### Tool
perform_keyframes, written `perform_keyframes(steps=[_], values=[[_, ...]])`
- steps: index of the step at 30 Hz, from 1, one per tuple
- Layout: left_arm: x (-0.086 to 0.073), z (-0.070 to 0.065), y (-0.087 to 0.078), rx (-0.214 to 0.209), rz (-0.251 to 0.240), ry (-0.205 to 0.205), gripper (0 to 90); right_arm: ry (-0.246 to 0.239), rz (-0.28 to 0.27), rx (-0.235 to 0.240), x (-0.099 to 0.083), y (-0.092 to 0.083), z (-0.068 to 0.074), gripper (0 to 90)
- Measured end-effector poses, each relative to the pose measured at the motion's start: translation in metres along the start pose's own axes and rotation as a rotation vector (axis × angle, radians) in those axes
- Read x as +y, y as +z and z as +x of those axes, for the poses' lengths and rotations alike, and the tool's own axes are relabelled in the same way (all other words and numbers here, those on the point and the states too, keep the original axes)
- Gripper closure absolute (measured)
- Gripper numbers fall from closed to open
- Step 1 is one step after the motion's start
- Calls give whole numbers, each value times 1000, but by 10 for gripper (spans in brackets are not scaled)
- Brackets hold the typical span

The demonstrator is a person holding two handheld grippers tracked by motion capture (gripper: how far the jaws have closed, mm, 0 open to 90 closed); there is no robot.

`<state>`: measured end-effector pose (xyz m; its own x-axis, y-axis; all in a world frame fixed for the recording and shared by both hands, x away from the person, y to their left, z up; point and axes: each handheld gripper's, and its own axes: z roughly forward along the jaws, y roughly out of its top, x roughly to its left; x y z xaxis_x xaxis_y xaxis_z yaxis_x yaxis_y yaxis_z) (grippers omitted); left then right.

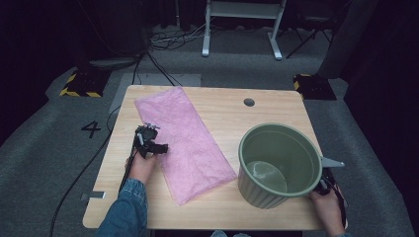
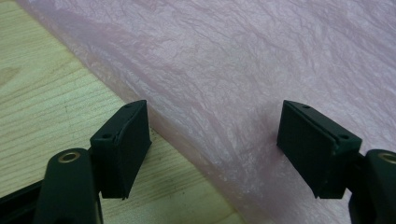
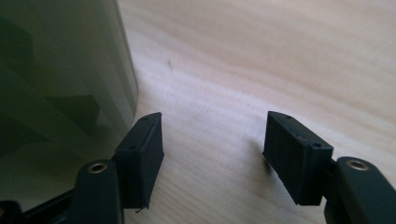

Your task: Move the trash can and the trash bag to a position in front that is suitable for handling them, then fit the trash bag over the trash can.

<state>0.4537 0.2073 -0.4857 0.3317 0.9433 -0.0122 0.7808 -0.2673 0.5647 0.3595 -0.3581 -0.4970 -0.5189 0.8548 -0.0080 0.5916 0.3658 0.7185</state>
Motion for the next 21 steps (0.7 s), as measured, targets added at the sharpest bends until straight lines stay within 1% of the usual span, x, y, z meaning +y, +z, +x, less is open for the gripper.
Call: perform_keyframes(steps=[1,3,4,5,6,8,9,10,11,12,13,14,15,16,18,19,21], values=[[0,0,0,0,0,2,253,6,-9,2,-1,1,0,352],[0,0,0,-8,-1,9,262,8,-9,0,-1,1,1,345],[0,-1,-1,-7,-5,12,294,8,-12,-3,-2,1,2,331],[-1,-2,-1,-15,-10,17,294,8,-12,-3,-2,1,2,331],[-1,-4,-2,-24,-19,38,366,11,-14,-4,-2,1,2,326],[-1,-9,-3,-40,-30,67,567,15,-19,-8,-2,1,3,324],[0,-11,-4,-43,-31,77,675,18,-17,-6,-2,1,4,326],[0,-14,-4,-43,-30,88,766,16,-14,-6,-2,1,4,330],[0,-15,-3,-55,-36,98,842,14,-6,-3,-2,0,5,350],[0,-15,-3,-81,-41,99,872,12,0,5,-2,-2,5,404],[0,-14,-2,-110,-47,92,882,6,4,23,-2,-4,6,447],[-1,-14,-3,-128,-52,91,886,1,-3,34,-2,-6,7,444],[-2,-14,-5,-146,-77,87,887,0,-6,38,-2,-8,8,445],[-3,-13,-10,-174,-112,83,889,6,-5,44,-3,-11,9,447],[-4,-13,-19,-209,-164,75,889,21,-4,64,-5,-15,9,451],[-4,-14,-22,-219,-182,73,889,29,-1,71,-6,-16,10,457],[-6,-15,-33,-235,-232,87,889,31,8,75,-9,-18,12,460]])
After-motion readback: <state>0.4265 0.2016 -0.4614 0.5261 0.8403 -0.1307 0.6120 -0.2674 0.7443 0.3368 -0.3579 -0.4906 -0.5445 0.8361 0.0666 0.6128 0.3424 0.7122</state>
